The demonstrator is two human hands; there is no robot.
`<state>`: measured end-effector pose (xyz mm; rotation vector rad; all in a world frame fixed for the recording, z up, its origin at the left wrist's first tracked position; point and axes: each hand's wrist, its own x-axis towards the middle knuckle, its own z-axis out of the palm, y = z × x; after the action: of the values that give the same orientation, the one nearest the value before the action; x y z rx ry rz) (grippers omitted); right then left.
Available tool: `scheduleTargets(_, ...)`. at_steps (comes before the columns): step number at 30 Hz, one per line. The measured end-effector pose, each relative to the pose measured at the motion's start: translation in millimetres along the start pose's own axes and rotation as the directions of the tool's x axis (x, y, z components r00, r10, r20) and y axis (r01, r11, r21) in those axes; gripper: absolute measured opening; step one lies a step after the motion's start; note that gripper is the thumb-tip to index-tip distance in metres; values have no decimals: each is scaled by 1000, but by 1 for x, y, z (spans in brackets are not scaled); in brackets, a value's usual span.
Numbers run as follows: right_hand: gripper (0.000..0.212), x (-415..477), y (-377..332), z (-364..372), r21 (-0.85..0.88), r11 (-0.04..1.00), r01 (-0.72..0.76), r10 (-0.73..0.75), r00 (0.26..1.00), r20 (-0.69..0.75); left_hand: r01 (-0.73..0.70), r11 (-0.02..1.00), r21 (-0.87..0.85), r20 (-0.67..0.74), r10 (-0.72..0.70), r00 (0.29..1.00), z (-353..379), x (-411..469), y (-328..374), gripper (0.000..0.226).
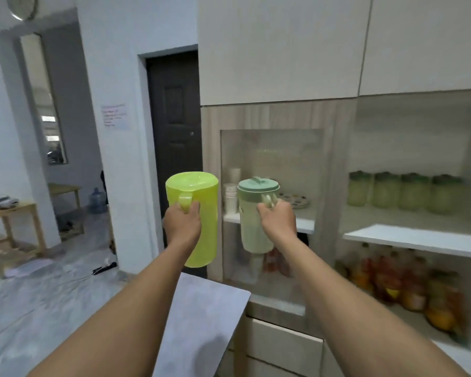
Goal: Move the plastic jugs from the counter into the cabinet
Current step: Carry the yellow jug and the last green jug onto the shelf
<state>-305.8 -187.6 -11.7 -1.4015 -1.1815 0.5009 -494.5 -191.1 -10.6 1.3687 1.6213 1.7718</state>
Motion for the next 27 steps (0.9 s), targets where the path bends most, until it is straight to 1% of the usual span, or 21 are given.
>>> scheduleTargets(5, 16, 33, 8, -93, -54, 998, -27, 18, 988, -151, -20, 994, -104, 117, 32, 993, 79, -20, 49, 33)
scheduleTargets(8, 17, 56, 18, -147, -80, 996, -45, 26, 976, -215, -37, 988, -147, 191, 65, 980, 129, -35, 76, 34)
scheduleTargets(13, 23, 92, 40, -230, -115, 991, -76, 33, 942, -334, -52, 983, -174, 263, 97, 960, 210, -62, 114, 34)
scheduleTargets(17, 22, 116, 57, -286, -132, 987, -95, 36, 920, -390, -59, 972, -228, 329, 134, 935, 268, -87, 139, 31)
scheduleTargets(23, 25, 144, 89, -355, -141, 984, -113, 38, 891, -453, -31, 953, -300, 389, 152, 909, 350, -119, 166, 37)
scheduleTargets(27, 20, 156, 113, -391, -141, 978, -155, 65, 865, -498, -7, 944, -331, 448, 164, 879, 399, -138, 177, 32)
